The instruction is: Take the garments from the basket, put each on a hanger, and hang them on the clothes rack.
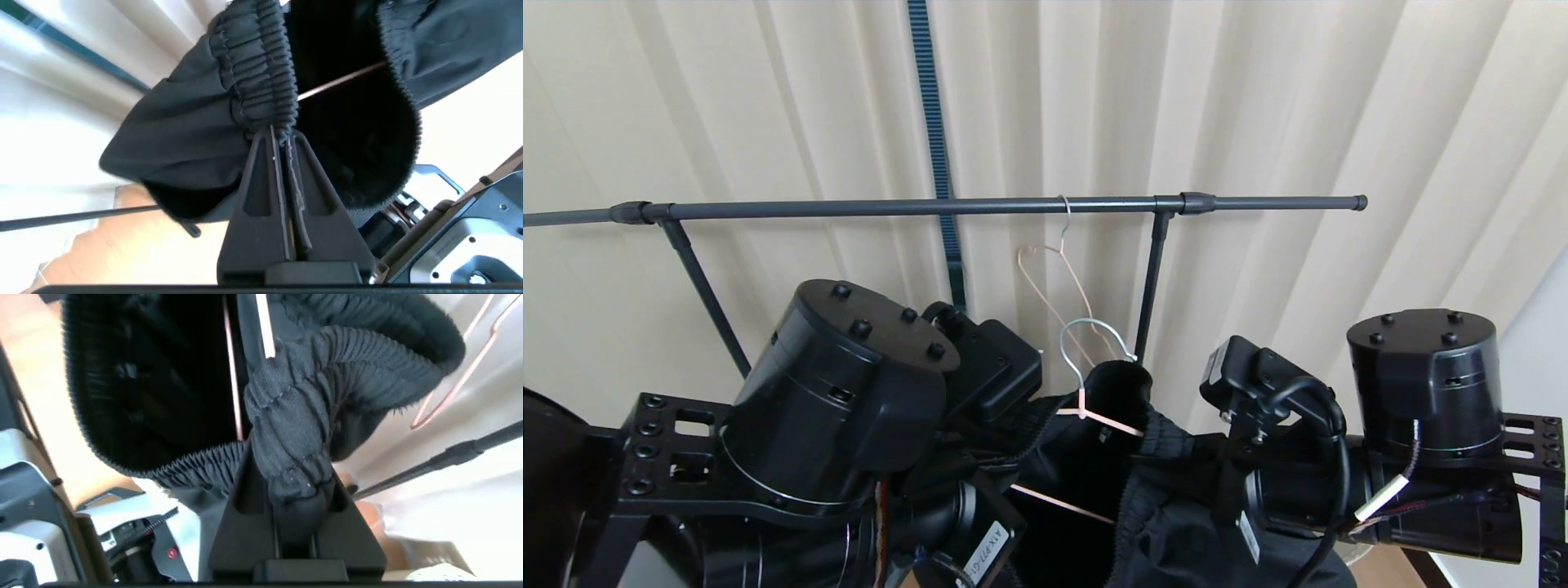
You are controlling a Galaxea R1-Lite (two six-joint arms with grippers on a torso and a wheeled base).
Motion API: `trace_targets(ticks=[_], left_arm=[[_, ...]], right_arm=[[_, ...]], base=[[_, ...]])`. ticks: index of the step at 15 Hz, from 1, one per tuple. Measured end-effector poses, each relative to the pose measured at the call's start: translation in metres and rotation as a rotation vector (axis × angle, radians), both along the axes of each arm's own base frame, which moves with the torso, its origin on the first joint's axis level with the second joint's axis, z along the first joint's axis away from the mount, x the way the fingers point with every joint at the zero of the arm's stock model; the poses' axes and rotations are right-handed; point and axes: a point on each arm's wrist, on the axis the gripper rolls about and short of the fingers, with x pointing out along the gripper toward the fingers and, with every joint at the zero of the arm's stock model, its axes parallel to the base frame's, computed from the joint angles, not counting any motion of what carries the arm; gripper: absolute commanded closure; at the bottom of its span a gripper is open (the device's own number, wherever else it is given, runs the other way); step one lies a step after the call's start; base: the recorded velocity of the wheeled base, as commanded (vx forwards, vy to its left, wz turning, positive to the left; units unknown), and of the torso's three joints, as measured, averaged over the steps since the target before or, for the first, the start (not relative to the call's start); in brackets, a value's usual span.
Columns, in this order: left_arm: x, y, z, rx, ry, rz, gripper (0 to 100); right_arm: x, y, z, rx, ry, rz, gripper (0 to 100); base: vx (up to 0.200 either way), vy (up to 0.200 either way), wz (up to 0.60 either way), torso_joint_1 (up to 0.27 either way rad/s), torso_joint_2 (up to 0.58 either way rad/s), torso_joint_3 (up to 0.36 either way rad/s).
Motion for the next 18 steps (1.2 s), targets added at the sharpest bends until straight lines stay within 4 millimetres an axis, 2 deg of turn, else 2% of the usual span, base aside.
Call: trace_targets(ticks=[2,6,7,13,18], left_arm=[[0.004,-0.005,-0.001,-0.024,-0.013,0.004,100],[0.008,-0.012,-0.005,-0.025,-0.021,0.003,100],[0.009,-0.013,-0.006,-0.022,-0.020,0.004,0],[0.009,-0.014,-0.004,-0.030,-0.022,0.008,0],[-0.009,0.006,0.003,-0.035,-0.053,-0.032,0]], right_arm=[[-0.003,-0.002,0.005,0.066,-0.028,0.039,100],[-0.009,-0.005,0.003,0.130,-0.044,0.120,100],[-0.011,-0.005,0.003,0.149,-0.051,0.146,100],[-0.014,-0.010,-0.003,0.176,-0.056,0.181,100],[-0.002,-0.019,-0.006,0.191,-0.026,0.194,100]], base=[[0.000,0.000,0.00,0.000,0.00,0.000],[0.000,0.000,0.00,0.000,0.00,0.000],[0.000,0.000,0.00,0.000,0.00,0.000],[0.000,0.000,0.00,0.000,0.00,0.000],[0.000,0.000,0.00,0.000,0.00,0.000]])
